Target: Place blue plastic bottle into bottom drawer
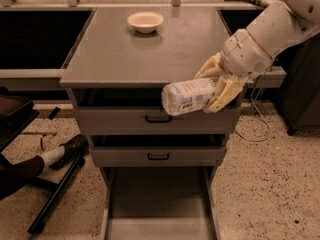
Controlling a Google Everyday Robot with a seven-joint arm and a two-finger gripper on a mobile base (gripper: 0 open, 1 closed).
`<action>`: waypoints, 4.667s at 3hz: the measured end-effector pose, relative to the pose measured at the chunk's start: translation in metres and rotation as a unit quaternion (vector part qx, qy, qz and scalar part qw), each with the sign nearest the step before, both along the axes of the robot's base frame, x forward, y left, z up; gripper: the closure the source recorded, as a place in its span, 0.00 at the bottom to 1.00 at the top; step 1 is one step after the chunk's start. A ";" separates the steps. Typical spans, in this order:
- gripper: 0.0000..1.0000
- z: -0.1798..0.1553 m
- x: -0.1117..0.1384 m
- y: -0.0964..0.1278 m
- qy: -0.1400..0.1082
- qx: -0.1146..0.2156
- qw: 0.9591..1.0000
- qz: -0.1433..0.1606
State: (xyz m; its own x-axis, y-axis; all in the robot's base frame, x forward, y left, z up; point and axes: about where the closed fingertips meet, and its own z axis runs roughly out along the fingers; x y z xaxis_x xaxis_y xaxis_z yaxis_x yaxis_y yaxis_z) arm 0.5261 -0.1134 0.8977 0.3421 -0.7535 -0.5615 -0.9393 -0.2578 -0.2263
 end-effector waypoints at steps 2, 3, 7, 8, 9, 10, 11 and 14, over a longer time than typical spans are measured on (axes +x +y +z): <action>1.00 -0.063 -0.001 0.000 0.005 0.013 0.999 -0.046; 1.00 -0.134 -0.020 0.001 0.031 0.052 0.994 -0.089; 1.00 -0.289 -0.046 0.013 0.056 0.098 0.980 -0.164; 1.00 -0.351 -0.042 0.017 0.046 0.099 0.973 -0.202; 1.00 -0.400 -0.037 0.022 0.041 0.109 0.965 -0.234; 1.00 -0.430 -0.036 0.025 0.041 0.120 0.959 -0.254; 1.00 -0.430 -0.036 0.025 0.041 0.120 0.959 -0.254; 1.00 -0.578 -0.011 0.036 0.066 0.094 0.949 -0.293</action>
Offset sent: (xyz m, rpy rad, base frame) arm -0.0108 -0.0128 -0.1700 0.0806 0.0591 -0.2436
